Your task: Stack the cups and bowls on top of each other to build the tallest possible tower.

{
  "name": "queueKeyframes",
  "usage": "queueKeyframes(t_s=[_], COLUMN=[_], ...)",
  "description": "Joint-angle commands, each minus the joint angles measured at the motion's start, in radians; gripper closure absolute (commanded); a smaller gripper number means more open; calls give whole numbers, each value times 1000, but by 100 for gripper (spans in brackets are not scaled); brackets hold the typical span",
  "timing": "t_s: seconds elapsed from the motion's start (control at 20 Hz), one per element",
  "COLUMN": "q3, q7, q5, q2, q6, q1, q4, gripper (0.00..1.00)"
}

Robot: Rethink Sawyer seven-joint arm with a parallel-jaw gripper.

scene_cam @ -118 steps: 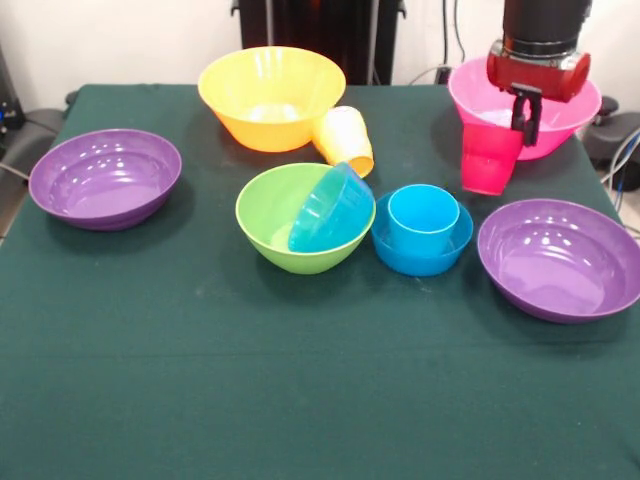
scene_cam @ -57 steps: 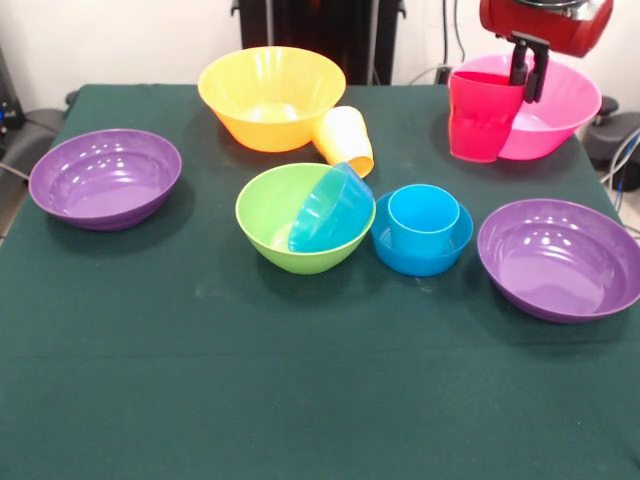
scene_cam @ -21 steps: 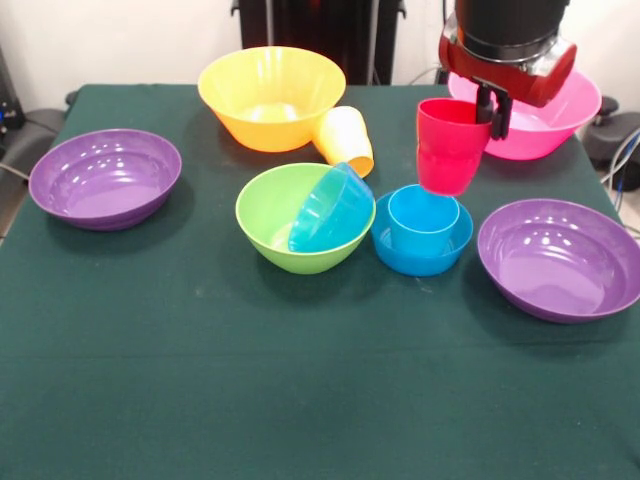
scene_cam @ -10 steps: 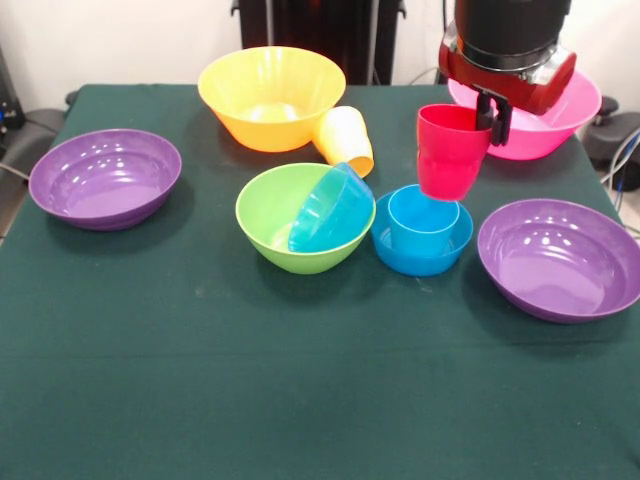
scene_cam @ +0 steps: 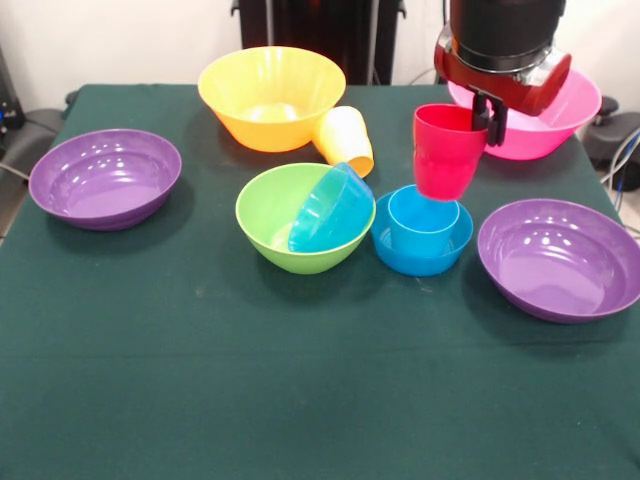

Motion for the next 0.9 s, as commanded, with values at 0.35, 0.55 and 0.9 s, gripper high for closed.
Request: queueKeyframes(t_s=[0.35, 0.55, 0.9], q3=[84, 85, 82], q7=[-200, -204, -216], q5=[-108, -106, -112], q2=[68, 58, 2], q6=[93, 71, 11], q1=[-26, -26, -23], q4=[-87, -65, 25], gripper=[100, 100, 100])
